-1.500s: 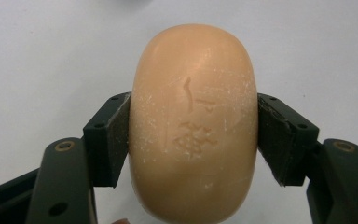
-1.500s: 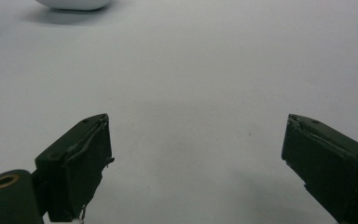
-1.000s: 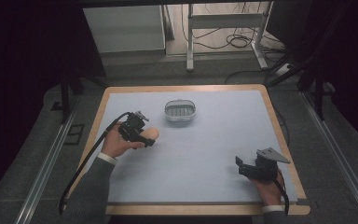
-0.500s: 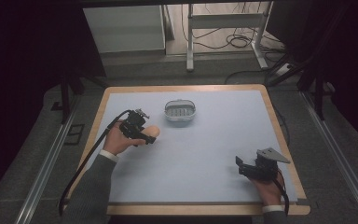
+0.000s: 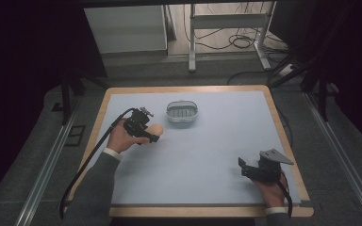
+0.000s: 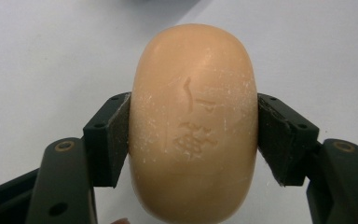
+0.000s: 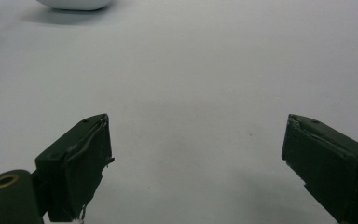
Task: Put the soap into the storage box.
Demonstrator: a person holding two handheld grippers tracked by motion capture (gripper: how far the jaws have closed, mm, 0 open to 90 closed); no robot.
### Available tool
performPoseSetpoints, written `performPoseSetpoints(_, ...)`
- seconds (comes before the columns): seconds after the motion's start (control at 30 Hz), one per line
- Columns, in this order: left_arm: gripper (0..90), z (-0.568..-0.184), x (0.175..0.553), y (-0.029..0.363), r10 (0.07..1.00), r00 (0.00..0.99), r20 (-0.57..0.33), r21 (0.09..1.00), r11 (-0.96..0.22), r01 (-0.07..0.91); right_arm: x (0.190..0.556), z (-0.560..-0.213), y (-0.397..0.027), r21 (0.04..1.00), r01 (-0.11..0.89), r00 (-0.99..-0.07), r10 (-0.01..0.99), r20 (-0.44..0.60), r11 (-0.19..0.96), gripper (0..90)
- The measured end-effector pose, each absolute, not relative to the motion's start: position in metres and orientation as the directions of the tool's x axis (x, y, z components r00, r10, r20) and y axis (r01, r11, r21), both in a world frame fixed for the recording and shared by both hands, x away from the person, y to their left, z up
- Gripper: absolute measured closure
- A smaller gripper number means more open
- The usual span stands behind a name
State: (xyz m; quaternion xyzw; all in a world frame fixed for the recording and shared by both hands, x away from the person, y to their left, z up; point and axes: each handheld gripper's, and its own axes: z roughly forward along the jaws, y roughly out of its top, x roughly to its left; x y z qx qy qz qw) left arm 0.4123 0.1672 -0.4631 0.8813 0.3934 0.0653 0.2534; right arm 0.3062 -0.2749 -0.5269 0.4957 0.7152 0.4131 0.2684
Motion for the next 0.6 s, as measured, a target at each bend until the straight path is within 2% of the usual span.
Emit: performPoseSetpoints(0.6, 32.4, -0.4562, 0.4199, 0.1586, 0.716, 0.693, -0.077, 0.502, -0.573, 0.648, 0.3064, -0.5269, -0.2750, 0.856, 0.489, -0.364, 0.931, 0.027, 0.167, 8.4)
